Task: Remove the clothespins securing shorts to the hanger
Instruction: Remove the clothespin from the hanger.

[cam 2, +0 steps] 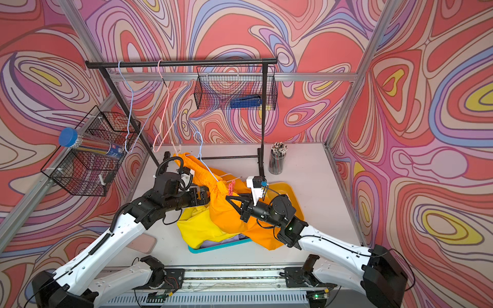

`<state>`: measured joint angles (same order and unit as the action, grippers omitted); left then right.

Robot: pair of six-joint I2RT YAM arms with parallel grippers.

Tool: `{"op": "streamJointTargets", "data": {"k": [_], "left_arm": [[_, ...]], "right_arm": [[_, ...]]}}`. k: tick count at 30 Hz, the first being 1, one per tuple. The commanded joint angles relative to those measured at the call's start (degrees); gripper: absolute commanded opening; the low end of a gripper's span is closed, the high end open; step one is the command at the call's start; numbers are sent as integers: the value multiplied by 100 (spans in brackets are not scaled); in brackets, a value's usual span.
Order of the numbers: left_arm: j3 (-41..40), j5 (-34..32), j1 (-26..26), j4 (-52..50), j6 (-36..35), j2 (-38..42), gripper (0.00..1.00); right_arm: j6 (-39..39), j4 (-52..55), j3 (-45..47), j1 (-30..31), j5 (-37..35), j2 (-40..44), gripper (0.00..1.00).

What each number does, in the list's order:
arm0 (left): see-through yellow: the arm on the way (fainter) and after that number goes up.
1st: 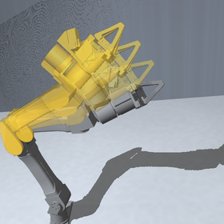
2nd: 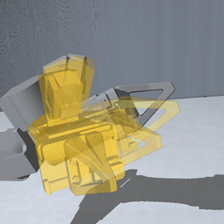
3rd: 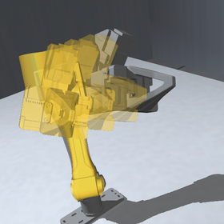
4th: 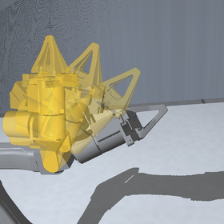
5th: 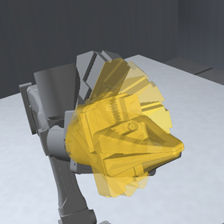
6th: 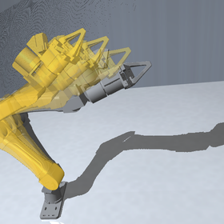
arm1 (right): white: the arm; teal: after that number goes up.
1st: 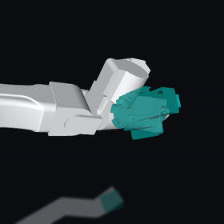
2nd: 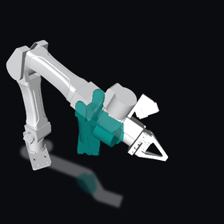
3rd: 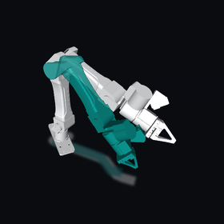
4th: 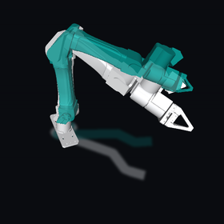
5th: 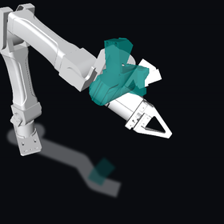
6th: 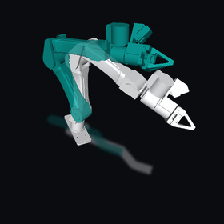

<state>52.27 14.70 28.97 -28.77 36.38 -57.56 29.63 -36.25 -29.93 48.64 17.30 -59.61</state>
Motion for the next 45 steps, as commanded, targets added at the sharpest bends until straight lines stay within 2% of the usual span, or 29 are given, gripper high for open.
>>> {"op": "streamJointTargets", "data": {"k": [1, 8, 12, 17, 24, 27, 31, 35, 37, 42, 45], "left_arm": [[-126, 248, 38, -199, 195, 331, 100], [112, -6, 38, -1218, 217, 783, 100], [248, 241, 38, -1247, 503, 870, 100], [69, 556, 21, -486, 1216, 721, 100], [-508, 1035, -178, 1816, 2745, 525, 100], [-559, 810, -207, 2271, 3072, 448, 100], [-499, 467, -205, 2574, 3095, 432, 100], [-494, -191, -206, 2713, 3113, 397, 99], [-508, -379, -211, 2812, 3119, 310, 95], [-477, -257, -232, 3098, 3261, -119, 67], [-473, -132, -234, 3231, 3353, -348, 59]], "right_arm": [[-49, 114, 169, 77, -381, 159, 0], [-130, 384, 297, 77, -926, 304, 0], [-213, 441, 351, 77, -1021, 329, 0], [-323, 317, 455, 79, -959, 406, 0], [-424, 566, 348, 82, -863, 416, 0], [-474, 514, 365, 77, -842, 433, 0], [-581, 613, 277, 76, -803, 350, 0], [-585, 444, 236, 83, -672, 153, 0], [-598, 436, 181, 78, -586, 58, 0], [-585, 364, 198, 79, -525, 41, 0], [-590, 379, 213, 76, -519, 117, 0]]}}
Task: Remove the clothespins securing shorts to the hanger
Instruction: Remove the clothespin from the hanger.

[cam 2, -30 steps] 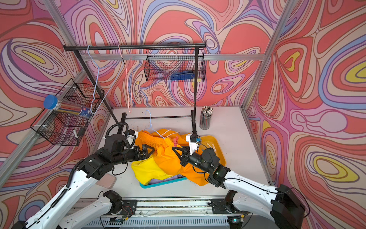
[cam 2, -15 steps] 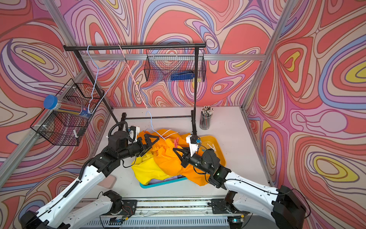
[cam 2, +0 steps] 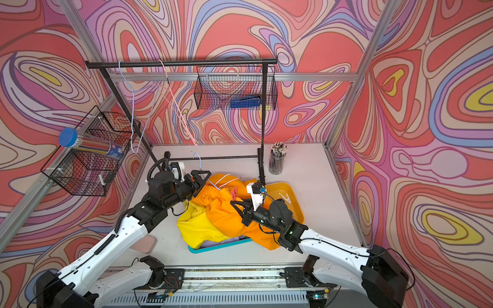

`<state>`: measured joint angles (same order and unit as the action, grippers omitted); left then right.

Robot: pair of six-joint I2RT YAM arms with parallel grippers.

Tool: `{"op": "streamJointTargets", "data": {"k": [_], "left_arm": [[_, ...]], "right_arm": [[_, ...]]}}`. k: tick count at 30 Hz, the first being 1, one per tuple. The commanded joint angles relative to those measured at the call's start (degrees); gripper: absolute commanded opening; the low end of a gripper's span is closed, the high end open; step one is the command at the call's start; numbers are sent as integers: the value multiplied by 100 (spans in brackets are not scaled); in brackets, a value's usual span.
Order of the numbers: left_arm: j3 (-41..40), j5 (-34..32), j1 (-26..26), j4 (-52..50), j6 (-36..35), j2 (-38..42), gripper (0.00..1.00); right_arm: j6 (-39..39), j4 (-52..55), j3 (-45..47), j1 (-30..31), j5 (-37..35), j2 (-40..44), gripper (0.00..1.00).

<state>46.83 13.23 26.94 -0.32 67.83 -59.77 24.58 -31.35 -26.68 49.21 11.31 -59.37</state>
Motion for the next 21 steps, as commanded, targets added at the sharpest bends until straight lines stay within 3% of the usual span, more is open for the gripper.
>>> {"op": "streamJointTargets", "data": {"k": [1, 6, 9, 13, 17, 21], "left_arm": [[64, 29, -29, 425, 225, -184, 55], [-150, 6, -24, 998, 562, -350, 16], [-75, 120, -31, 1002, 573, -445, 0], [-110, 242, -29, 986, 600, -406, 0], [-226, 169, -26, 821, 516, -134, 0], [-209, 34, -29, 401, 201, 209, 0]], "right_arm": [[-86, -93, -118, 24, 86, 112, 0], [-103, -12, -132, 24, 126, 156, 0], [-51, -47, -93, 23, 128, 167, 0], [-5, -46, -84, 26, 179, 175, 3], [86, -17, -66, 18, 257, 258, 24], [112, 368, -176, 22, 473, 470, 39]]}}
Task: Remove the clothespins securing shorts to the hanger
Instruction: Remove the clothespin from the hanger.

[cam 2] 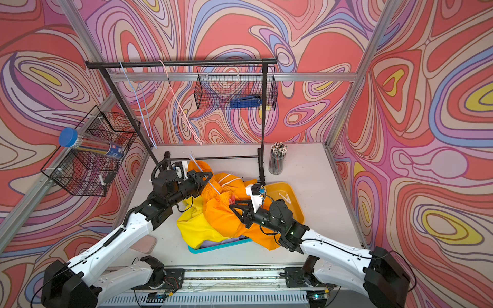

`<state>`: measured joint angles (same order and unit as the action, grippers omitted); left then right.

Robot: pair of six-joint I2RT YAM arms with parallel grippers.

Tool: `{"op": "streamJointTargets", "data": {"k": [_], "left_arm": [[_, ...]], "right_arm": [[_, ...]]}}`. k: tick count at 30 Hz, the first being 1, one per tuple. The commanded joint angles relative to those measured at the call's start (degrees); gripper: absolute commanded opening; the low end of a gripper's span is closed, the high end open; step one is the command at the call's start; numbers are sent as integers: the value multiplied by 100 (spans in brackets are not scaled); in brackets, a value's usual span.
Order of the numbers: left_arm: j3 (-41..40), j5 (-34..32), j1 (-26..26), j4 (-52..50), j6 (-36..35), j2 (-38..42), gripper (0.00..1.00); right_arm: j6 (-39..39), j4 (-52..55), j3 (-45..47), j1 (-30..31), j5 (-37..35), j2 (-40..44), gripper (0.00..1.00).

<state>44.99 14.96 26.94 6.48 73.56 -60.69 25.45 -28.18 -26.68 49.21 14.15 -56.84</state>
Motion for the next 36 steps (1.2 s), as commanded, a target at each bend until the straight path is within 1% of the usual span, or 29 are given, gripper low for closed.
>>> {"op": "streamJointTargets", "data": {"k": [1, 4, 7, 9, 12, 14, 17, 21, 26, 31, 36], "left_arm": [[-30, -187, -29, -375, -437, 370, 0], [-84, -267, -31, -507, -561, 532, 0], [-170, -236, -31, -450, -518, 551, 0], [-223, -226, -24, -336, -456, 523, 0], [-198, -291, -30, -261, -410, 449, 0], [-167, -388, -25, -248, -403, 409, 0], [-157, -554, -23, -259, -395, 425, 0], [-182, -786, -31, -270, -342, 483, 0], [-82, -931, -30, -399, -398, 440, 0], [-18, -986, -30, -403, -418, 337, 0], [24, -1004, -30, -403, -490, 214, 0]], "right_arm": [[49, 166, -208, 25, 229, 283, 42], [104, 547, -330, 19, 378, 511, 48], [104, 973, -501, 20, 491, 668, 53], [30, 1283, -650, 18, 552, 684, 54], [-144, 1637, -876, 20, 632, 606, 57], [-226, 1790, -1021, 19, 598, 501, 64], [-369, 2096, -1287, 27, 479, 290, 67], [-678, 2394, -1533, 138, 241, -24, 67], [-1447, 2786, -1868, 396, -244, -304, 67], [-1884, 2880, -2000, 417, -290, -492, 63], [-2192, 3002, -2155, 420, -469, -743, 57]]}}
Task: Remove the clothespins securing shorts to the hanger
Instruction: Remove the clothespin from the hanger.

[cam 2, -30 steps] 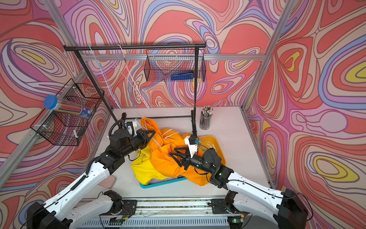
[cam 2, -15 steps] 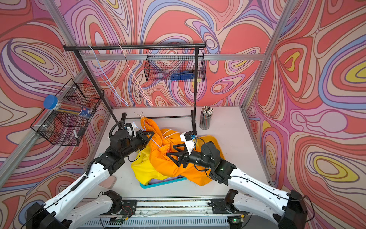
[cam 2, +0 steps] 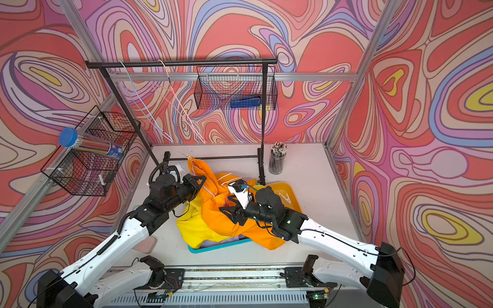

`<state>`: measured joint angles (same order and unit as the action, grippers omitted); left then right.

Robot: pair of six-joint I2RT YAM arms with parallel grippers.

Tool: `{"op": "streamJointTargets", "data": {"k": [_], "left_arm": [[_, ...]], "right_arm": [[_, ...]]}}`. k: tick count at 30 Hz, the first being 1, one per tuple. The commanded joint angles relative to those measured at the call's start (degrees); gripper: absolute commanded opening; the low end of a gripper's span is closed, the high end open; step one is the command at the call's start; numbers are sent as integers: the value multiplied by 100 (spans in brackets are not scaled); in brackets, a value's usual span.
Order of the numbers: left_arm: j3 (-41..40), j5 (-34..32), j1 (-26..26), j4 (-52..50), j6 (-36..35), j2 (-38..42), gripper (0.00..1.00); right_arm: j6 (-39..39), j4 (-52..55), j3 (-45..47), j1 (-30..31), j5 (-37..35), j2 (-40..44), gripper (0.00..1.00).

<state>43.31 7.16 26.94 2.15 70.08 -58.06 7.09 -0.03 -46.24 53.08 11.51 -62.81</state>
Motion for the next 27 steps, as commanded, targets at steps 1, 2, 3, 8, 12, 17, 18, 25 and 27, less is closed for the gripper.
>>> {"op": "streamJointTargets", "data": {"k": [1, 2, 3, 8, 12, 17, 18, 25, 27], "left_arm": [[193, -228, -31, 24, -143, -80, 0], [195, -229, -31, 35, -136, -99, 0], [195, -219, -31, 48, -133, -121, 0], [186, -185, -31, 105, -107, -149, 0], [170, -189, -23, 88, -155, -127, 0], [100, -155, -30, 182, -145, -111, 0], [99, -121, -30, 205, -145, -116, 0], [52, -74, -24, 146, -214, -84, 0], [-13, -99, -31, 169, -218, -51, 0]], "right_arm": [[-398, 225, -253, 36, -224, -218, 55], [-419, 240, -288, 44, -219, -263, 55], [-440, 221, -301, 37, -200, -307, 54], [-506, 179, -350, 40, -215, -448, 50], [-479, 47, -287, 42, -211, -419, 43], [-439, -11, -280, 44, -217, -408, 31], [-427, -7, -272, 45, -223, -402, 29], [-327, -126, -175, 41, -349, -166, 17], [-297, -164, -136, 37, -415, -57, 19]]}}
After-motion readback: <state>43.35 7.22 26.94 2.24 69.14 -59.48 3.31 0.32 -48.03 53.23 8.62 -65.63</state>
